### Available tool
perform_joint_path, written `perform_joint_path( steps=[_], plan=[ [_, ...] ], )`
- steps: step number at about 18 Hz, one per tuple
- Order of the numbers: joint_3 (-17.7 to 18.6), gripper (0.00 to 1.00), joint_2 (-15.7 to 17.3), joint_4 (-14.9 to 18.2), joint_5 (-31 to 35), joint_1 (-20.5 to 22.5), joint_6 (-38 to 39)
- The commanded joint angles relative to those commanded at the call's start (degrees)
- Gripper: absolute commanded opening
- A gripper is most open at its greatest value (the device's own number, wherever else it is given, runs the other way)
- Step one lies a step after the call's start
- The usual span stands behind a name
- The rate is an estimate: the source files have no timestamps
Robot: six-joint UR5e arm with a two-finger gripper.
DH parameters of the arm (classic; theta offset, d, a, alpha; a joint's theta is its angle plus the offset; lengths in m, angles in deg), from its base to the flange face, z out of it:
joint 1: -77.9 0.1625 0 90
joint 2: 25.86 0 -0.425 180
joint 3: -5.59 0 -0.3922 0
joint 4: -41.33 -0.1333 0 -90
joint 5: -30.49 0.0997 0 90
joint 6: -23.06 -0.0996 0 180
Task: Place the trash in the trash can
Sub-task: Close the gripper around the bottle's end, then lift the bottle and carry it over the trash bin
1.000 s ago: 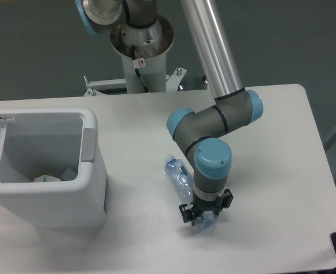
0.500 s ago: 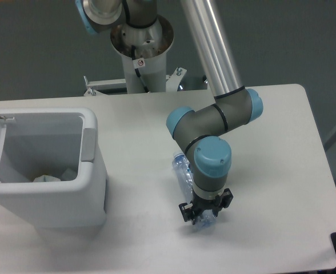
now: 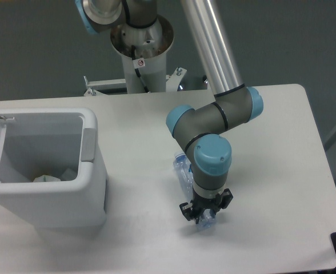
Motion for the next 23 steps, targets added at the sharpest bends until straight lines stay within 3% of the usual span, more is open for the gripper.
perform_joint_path(
  steps=[2,5,8,10,13,19,23],
  plan=[
    [-0.3,0.51,1.9,0.0,-0.1,0.0,-0.1],
    [-1.8,0.51,7.5,-0.3,-1.8,0.7,-0.1],
    [-4.4,0.52,10.5,-1.1,-11.7,3.6,0.7],
    [-8.2,0.52,13.4,-1.4,-21.6,5.2,1.0],
    [-13.1,0.52,15.4,-1.8,-27.1,4.9,5.1],
    [-14.2,0.52,21.4,-3.2,-30.7,1.1,6.6],
    [-13.9,0.51,22.9,-5.3,-30.6,-4.6,5.9]
  ],
)
